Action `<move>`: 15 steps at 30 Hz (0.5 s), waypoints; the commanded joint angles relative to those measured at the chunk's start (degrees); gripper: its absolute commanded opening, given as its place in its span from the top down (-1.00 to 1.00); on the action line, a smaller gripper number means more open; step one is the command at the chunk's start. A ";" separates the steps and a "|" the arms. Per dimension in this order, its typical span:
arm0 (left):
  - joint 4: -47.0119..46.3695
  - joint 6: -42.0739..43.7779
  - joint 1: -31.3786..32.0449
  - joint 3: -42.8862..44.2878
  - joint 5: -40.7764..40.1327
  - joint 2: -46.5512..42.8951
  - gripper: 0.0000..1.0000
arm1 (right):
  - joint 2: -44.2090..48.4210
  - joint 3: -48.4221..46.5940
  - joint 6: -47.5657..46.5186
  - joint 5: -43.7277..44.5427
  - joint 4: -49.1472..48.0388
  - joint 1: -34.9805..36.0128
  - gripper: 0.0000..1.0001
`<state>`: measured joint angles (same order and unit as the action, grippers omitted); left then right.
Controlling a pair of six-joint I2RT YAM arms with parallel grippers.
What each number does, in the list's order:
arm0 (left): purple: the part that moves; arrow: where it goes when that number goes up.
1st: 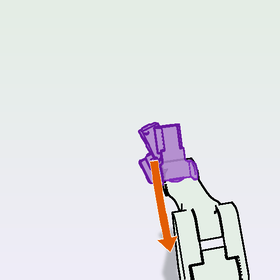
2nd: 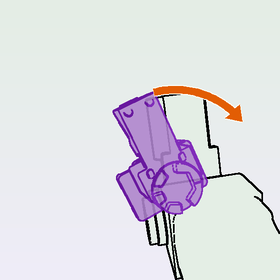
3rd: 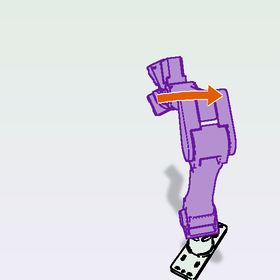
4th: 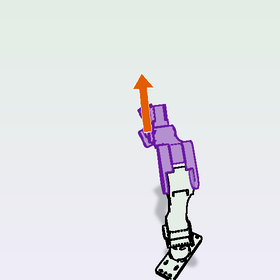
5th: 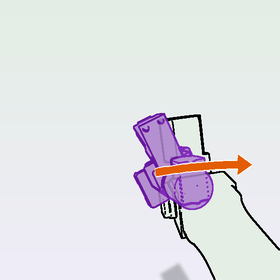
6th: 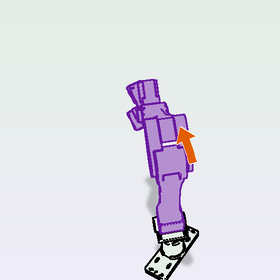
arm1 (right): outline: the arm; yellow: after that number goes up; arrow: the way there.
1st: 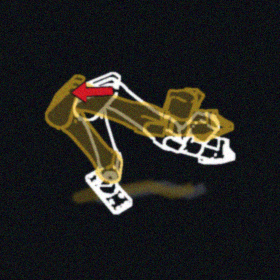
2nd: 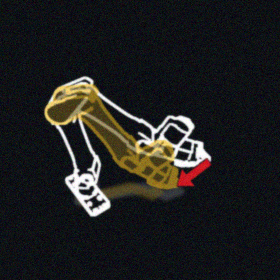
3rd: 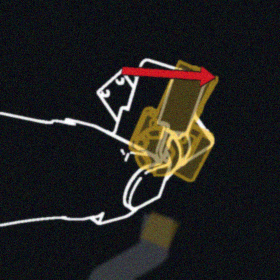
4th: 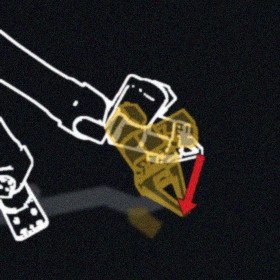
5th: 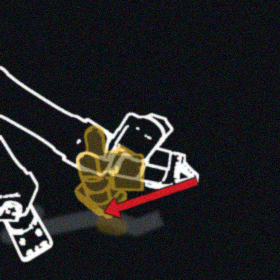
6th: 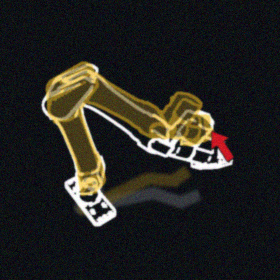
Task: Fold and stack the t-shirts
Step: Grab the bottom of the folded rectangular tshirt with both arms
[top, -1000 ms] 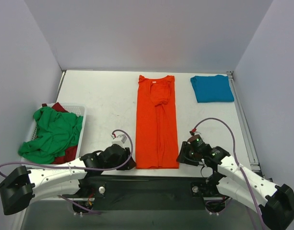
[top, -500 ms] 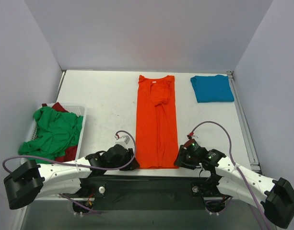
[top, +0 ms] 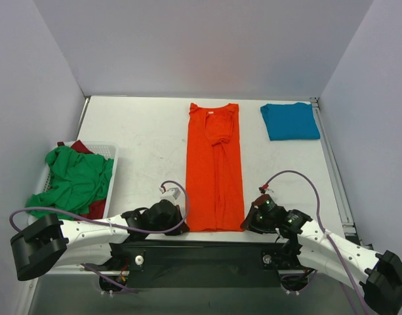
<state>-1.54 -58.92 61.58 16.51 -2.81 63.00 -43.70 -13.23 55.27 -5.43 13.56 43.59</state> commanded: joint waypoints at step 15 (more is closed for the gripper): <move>14.55 -2.08 6.27 4.92 -2.55 -13.08 1.00 | 9.52 -8.54 1.17 7.00 21.50 10.81 1.00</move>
<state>9.82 -60.77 67.59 17.26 -3.73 51.57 -33.69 -15.99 56.21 -4.03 28.51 52.71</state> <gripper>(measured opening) 0.075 0.037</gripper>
